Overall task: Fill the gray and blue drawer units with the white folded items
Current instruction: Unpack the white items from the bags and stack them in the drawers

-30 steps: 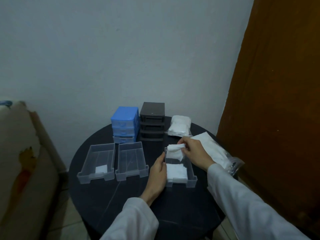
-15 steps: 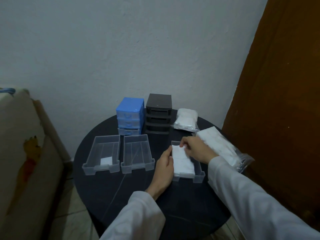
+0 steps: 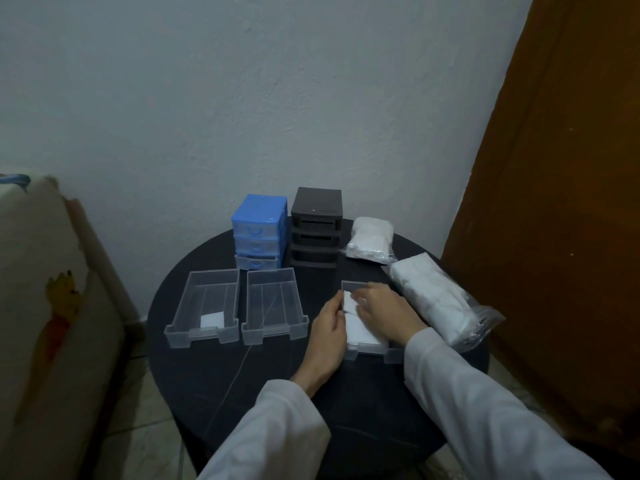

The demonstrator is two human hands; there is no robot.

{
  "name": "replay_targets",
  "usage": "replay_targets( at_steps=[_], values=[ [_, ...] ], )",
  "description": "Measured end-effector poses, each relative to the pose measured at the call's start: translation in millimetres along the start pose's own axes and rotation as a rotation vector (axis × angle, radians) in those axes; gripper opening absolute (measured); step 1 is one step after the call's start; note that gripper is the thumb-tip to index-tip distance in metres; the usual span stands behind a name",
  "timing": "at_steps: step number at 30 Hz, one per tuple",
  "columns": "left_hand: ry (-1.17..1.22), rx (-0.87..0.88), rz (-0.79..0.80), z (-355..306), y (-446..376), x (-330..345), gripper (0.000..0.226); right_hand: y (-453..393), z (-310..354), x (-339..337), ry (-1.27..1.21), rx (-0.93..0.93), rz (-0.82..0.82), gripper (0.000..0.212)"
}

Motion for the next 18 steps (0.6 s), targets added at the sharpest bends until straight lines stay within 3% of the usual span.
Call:
replay_targets(
  at_steps=[6,12,18],
  values=[
    [-0.039,0.067,-0.034,-9,5,-3,0.043,17,-6,-20,-0.145,0.007,-0.086,0.029],
    [-0.185,0.271,-0.091,-50,7,7,0.039,58,-40,-61,-0.212,0.051,-0.213,0.022],
    [-0.240,0.466,0.094,-94,6,69,0.025,107,-99,-77,-0.314,0.227,-0.306,0.011]
  ],
)
Point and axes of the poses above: each hand's wrist, its own y-axis away from the middle knuckle, its own x-axis out of the palm, z = x × y, the point moved 5 cm from there along -y, towards the middle knuckle, and after that the axes turned 11 degrees about z, right-handed, at the moved point
